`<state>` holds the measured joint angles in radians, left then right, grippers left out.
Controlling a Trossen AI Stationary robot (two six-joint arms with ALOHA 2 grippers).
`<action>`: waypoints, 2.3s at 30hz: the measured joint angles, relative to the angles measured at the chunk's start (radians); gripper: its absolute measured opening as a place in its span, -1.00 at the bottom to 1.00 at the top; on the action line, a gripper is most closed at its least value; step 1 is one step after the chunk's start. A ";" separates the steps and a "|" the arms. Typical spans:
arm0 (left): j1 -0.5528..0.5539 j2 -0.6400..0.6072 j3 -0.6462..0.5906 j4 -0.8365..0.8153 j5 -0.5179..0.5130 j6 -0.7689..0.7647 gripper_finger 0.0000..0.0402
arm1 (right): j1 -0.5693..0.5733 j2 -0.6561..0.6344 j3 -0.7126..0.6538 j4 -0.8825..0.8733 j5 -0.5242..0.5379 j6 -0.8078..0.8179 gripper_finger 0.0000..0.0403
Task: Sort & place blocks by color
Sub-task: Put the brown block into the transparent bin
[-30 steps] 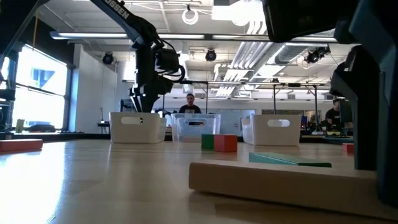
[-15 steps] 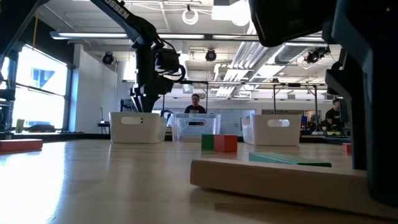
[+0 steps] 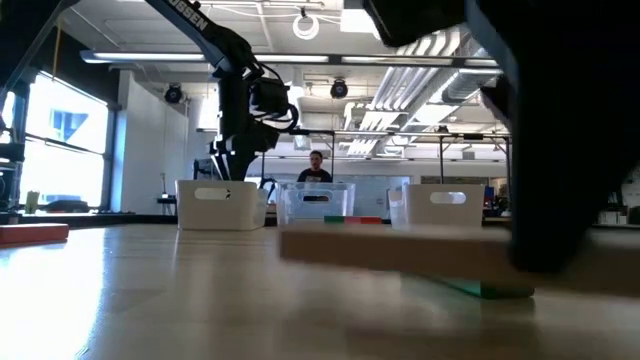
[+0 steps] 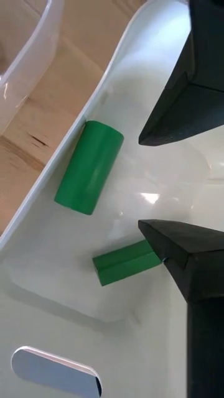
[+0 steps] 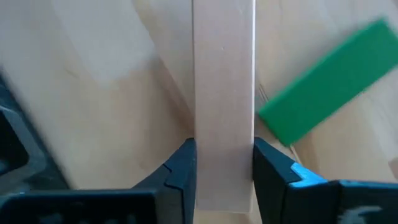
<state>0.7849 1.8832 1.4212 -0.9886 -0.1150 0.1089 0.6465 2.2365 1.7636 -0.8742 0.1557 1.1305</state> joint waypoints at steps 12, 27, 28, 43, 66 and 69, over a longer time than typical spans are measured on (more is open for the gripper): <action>0.000 0.000 0.000 -0.011 0.003 0.002 -0.04 | -0.039 -0.004 0.093 -0.183 0.052 0.069 -0.54; 0.000 -0.071 0.000 -0.006 0.026 0.034 -0.04 | -0.241 -0.037 0.180 -0.468 0.178 -0.173 -0.54; 0.000 -0.086 0.000 -0.005 0.025 0.034 -0.04 | -0.259 -0.044 0.181 -0.482 0.191 -0.194 -0.54; 0.021 -0.337 0.000 -0.034 0.017 0.016 -0.04 | -0.621 -0.133 0.181 -0.455 0.201 -0.566 -0.54; 0.031 -0.476 0.000 -0.243 0.043 -0.026 -0.04 | -1.074 -0.142 0.181 0.026 0.071 -0.772 -0.54; 0.031 -0.476 0.000 -0.268 0.092 -0.047 -0.04 | -1.080 -0.138 0.171 0.032 0.072 -0.740 -0.54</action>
<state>0.8162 1.4067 1.4216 -1.2562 -0.0235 0.0620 -0.4335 2.0980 1.9341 -0.8424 0.2281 0.3901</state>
